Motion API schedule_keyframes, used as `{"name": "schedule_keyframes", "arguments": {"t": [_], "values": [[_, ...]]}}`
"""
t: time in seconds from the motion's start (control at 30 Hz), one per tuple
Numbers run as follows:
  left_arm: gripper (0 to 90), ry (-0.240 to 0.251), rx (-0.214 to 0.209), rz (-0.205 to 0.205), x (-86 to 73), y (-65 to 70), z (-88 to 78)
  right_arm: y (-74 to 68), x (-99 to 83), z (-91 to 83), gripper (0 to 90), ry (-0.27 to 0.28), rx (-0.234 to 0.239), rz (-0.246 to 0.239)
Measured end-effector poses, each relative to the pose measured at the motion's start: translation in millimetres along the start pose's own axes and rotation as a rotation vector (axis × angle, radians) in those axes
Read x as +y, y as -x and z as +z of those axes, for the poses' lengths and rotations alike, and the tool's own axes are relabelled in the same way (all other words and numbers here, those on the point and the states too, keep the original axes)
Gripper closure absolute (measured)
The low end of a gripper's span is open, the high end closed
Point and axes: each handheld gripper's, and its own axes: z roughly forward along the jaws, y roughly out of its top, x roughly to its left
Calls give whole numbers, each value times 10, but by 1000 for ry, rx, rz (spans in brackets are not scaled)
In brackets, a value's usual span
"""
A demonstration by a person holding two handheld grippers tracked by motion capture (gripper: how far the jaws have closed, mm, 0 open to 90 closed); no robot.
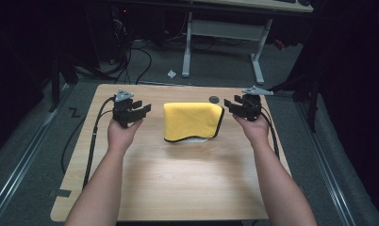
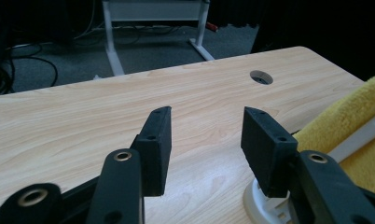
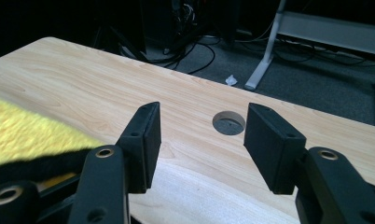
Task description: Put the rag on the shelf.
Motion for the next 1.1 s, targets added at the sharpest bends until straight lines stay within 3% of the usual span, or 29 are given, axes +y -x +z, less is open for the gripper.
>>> {"name": "schedule_keyframes", "arguments": {"t": [0.2,0.37,0.5,0.57,0.63,0.73,0.83,0.9,0.97,1.1], "values": [[518,12,19,-9,-82,-86,-164,-24,-41,-114,456,-4,-3,-16],[513,15,10,-53,-202,-163,-312,-76,-83,-254,462,33,3,-27],[511,17,9,-47,-281,-153,-416,-149,-110,-382,457,27,0,-45],[510,21,9,-37,-339,-123,-487,-194,-151,-463,460,55,-10,-63],[510,18,2,-32,-420,-73,-559,-225,-172,-519,447,35,-5,-68],[506,21,-13,-11,-532,28,-668,-284,-247,-619,452,62,1,-78],[502,26,-32,4,-641,123,-774,-385,-347,-717,433,57,-3,-109],[494,25,-49,11,-729,195,-843,-454,-407,-769,402,31,2,-104],[482,21,-71,21,-834,279,-913,-523,-508,-835,406,55,27,-96],[478,-11,-100,44,-1035,432,-985,-709,-714,-932,402,45,39,-123]]}}
